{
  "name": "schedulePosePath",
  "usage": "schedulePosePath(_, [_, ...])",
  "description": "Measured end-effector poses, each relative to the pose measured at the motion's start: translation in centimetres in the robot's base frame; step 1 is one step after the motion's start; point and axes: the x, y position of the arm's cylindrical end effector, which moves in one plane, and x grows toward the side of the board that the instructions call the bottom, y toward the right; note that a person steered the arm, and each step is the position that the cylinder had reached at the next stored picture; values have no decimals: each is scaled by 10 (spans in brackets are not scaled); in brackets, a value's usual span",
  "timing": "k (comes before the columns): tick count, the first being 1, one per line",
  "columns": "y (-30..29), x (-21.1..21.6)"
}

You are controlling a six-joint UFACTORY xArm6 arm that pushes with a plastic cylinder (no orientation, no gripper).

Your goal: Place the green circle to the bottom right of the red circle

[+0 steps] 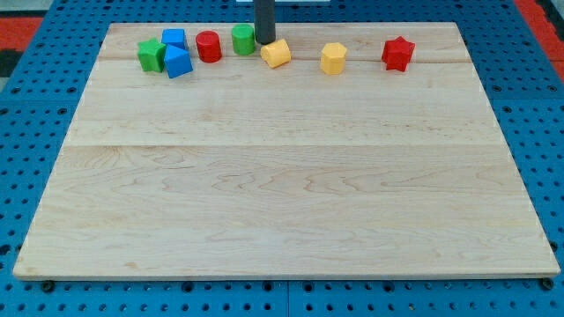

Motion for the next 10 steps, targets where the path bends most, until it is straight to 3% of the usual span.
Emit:
schedulePosePath(2, [0,16])
schedulePosePath(3, [21,-5])
schedulePosePath(5, [-50,-25])
schedulePosePath(6, [-73,-16])
schedulePosePath(10, [-74,47])
